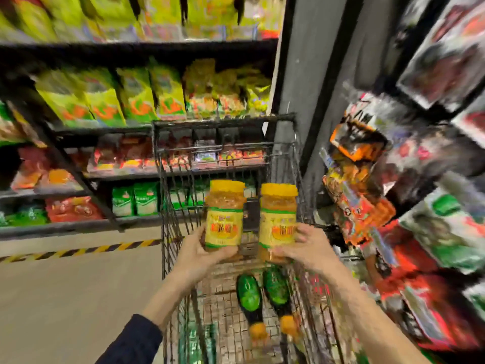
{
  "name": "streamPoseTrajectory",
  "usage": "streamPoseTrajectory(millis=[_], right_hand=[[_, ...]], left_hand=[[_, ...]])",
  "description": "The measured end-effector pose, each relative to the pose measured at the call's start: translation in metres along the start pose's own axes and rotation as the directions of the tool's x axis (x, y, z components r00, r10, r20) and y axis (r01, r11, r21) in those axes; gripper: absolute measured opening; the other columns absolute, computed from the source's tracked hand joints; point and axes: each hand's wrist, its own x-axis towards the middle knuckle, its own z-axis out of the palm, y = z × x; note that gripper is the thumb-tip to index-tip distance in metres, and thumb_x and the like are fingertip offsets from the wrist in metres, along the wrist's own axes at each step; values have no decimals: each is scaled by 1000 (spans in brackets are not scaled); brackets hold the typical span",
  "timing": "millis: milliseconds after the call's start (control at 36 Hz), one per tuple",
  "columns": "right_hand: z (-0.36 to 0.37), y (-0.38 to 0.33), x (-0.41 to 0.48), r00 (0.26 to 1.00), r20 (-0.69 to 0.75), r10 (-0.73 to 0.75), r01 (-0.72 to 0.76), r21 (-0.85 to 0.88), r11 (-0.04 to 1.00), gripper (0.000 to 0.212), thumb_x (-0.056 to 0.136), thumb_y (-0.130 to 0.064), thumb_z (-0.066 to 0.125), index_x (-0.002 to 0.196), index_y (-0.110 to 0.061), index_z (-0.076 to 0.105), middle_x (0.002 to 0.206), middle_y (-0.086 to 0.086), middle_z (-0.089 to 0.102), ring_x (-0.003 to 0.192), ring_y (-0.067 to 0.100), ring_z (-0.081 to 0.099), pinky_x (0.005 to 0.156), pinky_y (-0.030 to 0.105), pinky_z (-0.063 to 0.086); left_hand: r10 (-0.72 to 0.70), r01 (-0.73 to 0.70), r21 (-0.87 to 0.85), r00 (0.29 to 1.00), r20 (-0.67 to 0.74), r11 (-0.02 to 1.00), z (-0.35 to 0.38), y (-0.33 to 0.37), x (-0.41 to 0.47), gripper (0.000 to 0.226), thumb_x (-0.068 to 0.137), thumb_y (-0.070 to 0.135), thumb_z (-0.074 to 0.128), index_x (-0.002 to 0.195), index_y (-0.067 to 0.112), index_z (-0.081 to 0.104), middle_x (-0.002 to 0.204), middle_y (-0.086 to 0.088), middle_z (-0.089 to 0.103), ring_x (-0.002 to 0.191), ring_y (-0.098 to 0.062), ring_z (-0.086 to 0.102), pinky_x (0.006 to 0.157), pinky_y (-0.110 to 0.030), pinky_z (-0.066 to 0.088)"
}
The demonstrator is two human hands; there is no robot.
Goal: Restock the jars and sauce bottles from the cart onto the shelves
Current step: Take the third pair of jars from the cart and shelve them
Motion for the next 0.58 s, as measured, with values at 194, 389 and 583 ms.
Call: streamPoseTrajectory(millis=[194, 389, 583], right_hand=[[-32, -41, -86, 954, -266, -136, 145, 12, 989, 46, 54, 10, 83, 88, -16, 66, 78, -1, 73, 68, 2, 69, 64, 16, 55], [-45, -58, -212, 812, -538, -226, 210, -93, 973, 51, 52, -6, 88, 97, -18, 67, 93, -3, 73, 83, 4, 69, 81, 22, 55], [-46, -67, -349, 596, -771, -225, 181, -144, 973, 65, 34, -38, 91, 92, -25, 65, 78, -16, 73, 80, 3, 69, 74, 20, 53]], left_hand=[[269, -276, 29, 953, 140, 961, 10, 63, -23, 40, 66, 1, 81, 94, 21, 59, 81, 14, 69, 71, 8, 63, 68, -5, 47], [444, -461, -51, 812, 379, 886, 30, 114, -75, 60, 52, 27, 90, 106, 23, 63, 90, 15, 74, 84, -1, 69, 74, -15, 54], [583, -589, -192, 596, 552, 785, 79, 161, -156, 53, 64, 14, 84, 110, 23, 60, 94, 15, 70, 79, 9, 66, 69, -8, 50]])
